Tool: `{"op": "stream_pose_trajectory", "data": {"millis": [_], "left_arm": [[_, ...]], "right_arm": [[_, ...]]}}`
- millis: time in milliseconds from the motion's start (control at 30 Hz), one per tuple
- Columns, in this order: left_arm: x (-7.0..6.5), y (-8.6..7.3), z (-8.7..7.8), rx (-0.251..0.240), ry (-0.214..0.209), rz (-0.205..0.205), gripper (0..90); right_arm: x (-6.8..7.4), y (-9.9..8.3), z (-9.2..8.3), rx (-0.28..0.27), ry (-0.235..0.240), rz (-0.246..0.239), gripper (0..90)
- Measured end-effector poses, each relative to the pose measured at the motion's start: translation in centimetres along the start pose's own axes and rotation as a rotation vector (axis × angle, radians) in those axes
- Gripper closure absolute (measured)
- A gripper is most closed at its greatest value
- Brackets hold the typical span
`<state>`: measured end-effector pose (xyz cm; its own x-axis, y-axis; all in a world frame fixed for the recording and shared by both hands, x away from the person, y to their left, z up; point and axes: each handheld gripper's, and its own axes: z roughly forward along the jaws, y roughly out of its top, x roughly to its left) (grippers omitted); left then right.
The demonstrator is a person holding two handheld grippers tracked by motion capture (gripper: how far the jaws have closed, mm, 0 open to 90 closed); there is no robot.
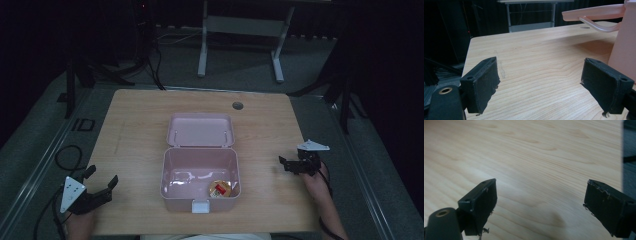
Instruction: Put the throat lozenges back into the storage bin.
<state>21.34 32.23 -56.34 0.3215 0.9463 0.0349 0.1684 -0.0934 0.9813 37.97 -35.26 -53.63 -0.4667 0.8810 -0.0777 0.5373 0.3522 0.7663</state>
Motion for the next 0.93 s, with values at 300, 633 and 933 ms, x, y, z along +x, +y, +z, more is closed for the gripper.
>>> {"op": "stream_pose_trajectory", "data": {"millis": [300, 633, 933], "left_arm": [[0.0, 0.0, 0.0, -0.001, 0.005, -0.001, 14.9], [0.0, 0.0, 0.0, -0.001, 0.009, -0.001, 14.9], [0.0, 0.0, 0.0, -0.002, 0.007, -0.009, 14.9]], "right_arm": [[-1.1, -1.7, -1.0, -0.064, -0.137, 0.141, 10.9], [-1.2, -2.9, -1.6, -0.126, -0.234, 0.204, 10.9], [-1.9, -3.1, -1.7, -0.143, -0.225, 0.280, 10.9]]}}
